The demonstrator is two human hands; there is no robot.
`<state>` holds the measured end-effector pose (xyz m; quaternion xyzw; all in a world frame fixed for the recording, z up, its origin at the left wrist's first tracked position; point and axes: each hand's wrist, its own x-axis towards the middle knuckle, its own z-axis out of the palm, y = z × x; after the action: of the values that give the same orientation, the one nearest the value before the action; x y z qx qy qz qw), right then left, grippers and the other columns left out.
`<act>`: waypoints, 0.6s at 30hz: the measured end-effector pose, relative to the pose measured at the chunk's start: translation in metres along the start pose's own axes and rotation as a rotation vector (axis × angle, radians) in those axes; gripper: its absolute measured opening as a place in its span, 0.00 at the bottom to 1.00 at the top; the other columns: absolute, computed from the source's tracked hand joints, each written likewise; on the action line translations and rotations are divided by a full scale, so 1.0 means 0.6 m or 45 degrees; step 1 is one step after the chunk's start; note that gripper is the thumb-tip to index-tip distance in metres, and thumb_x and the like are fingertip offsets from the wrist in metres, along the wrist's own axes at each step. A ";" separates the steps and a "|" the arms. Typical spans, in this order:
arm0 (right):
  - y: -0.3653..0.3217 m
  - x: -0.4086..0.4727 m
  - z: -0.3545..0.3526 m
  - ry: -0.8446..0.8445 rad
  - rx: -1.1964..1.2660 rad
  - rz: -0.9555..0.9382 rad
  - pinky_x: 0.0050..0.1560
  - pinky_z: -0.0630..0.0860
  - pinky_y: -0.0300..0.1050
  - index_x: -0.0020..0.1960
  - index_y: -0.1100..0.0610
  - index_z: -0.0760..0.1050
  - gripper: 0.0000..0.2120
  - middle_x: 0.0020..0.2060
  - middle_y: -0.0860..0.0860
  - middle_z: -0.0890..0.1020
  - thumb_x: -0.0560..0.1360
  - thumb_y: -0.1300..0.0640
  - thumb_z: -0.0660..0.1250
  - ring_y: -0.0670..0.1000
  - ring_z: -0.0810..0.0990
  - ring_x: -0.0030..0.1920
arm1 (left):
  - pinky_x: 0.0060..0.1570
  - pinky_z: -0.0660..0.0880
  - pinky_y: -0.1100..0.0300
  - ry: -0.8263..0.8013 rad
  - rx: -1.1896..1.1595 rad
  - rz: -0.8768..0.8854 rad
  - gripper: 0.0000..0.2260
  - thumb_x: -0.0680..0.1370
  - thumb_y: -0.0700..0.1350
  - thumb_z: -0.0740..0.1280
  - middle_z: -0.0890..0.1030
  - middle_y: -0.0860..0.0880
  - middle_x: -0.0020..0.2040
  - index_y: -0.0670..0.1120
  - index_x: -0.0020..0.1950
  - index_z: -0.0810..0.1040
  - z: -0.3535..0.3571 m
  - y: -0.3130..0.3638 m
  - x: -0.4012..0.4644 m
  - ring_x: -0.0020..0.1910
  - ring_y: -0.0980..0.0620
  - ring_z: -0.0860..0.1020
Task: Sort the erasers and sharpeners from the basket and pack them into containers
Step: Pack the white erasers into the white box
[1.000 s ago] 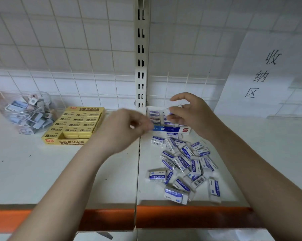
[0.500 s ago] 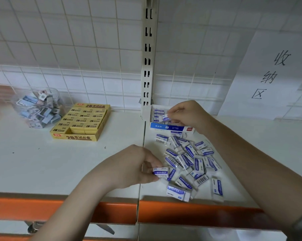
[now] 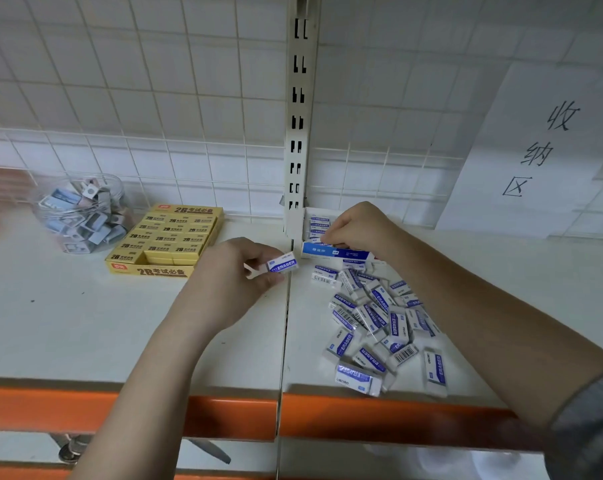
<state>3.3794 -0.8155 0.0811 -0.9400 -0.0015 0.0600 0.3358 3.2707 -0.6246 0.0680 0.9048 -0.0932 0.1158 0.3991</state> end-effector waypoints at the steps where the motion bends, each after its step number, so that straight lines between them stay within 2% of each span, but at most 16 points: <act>1: -0.001 0.006 0.002 0.009 -0.040 0.022 0.52 0.77 0.48 0.51 0.64 0.82 0.16 0.41 0.58 0.82 0.69 0.54 0.75 0.52 0.78 0.41 | 0.44 0.74 0.66 0.024 -0.010 -0.020 0.10 0.72 0.43 0.73 0.79 0.60 0.43 0.59 0.45 0.80 -0.001 -0.001 0.000 0.43 0.61 0.77; 3: -0.001 0.012 0.005 0.025 -0.108 0.037 0.50 0.77 0.47 0.53 0.64 0.81 0.21 0.39 0.56 0.80 0.67 0.50 0.76 0.53 0.78 0.41 | 0.41 0.72 0.71 0.062 -0.026 -0.054 0.09 0.71 0.42 0.74 0.79 0.60 0.41 0.56 0.46 0.81 -0.004 -0.003 0.000 0.41 0.62 0.76; 5: 0.002 0.015 0.007 0.047 -0.165 0.033 0.47 0.77 0.46 0.53 0.63 0.81 0.24 0.40 0.56 0.82 0.65 0.47 0.77 0.53 0.80 0.41 | 0.38 0.70 0.74 0.087 -0.044 -0.064 0.10 0.70 0.41 0.74 0.79 0.60 0.39 0.57 0.42 0.80 -0.007 -0.004 0.001 0.39 0.62 0.76; 9: 0.005 0.013 0.009 0.092 -0.200 0.050 0.49 0.77 0.46 0.51 0.62 0.80 0.25 0.45 0.56 0.84 0.64 0.45 0.78 0.54 0.82 0.46 | 0.39 0.71 0.70 0.163 -0.111 -0.088 0.13 0.69 0.41 0.75 0.80 0.60 0.39 0.59 0.39 0.79 -0.011 -0.005 0.005 0.40 0.57 0.78; 12: 0.011 0.003 0.006 0.129 -0.095 -0.015 0.44 0.77 0.44 0.46 0.63 0.81 0.19 0.41 0.56 0.84 0.66 0.48 0.77 0.52 0.82 0.42 | 0.39 0.72 0.70 0.166 -0.164 -0.104 0.13 0.69 0.41 0.75 0.80 0.61 0.38 0.60 0.38 0.78 -0.007 -0.001 0.011 0.40 0.58 0.78; 15: 0.022 -0.021 -0.004 0.238 0.139 -0.098 0.38 0.75 0.38 0.38 0.57 0.79 0.08 0.34 0.51 0.83 0.71 0.54 0.73 0.47 0.81 0.35 | 0.41 0.72 0.65 0.114 -0.130 -0.074 0.10 0.70 0.44 0.74 0.78 0.63 0.38 0.59 0.41 0.79 0.001 0.004 0.026 0.39 0.61 0.76; 18: 0.042 -0.055 -0.027 0.361 0.182 -0.150 0.38 0.79 0.41 0.37 0.55 0.78 0.06 0.34 0.50 0.83 0.73 0.56 0.71 0.49 0.83 0.36 | 0.34 0.67 0.71 0.064 -0.080 -0.054 0.06 0.72 0.47 0.73 0.76 0.63 0.35 0.58 0.43 0.79 0.011 0.012 0.057 0.35 0.64 0.74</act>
<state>3.3476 -0.8467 0.0814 -0.9110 -0.0049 -0.0931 0.4018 3.3027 -0.6371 0.0784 0.8904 -0.0676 0.1269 0.4319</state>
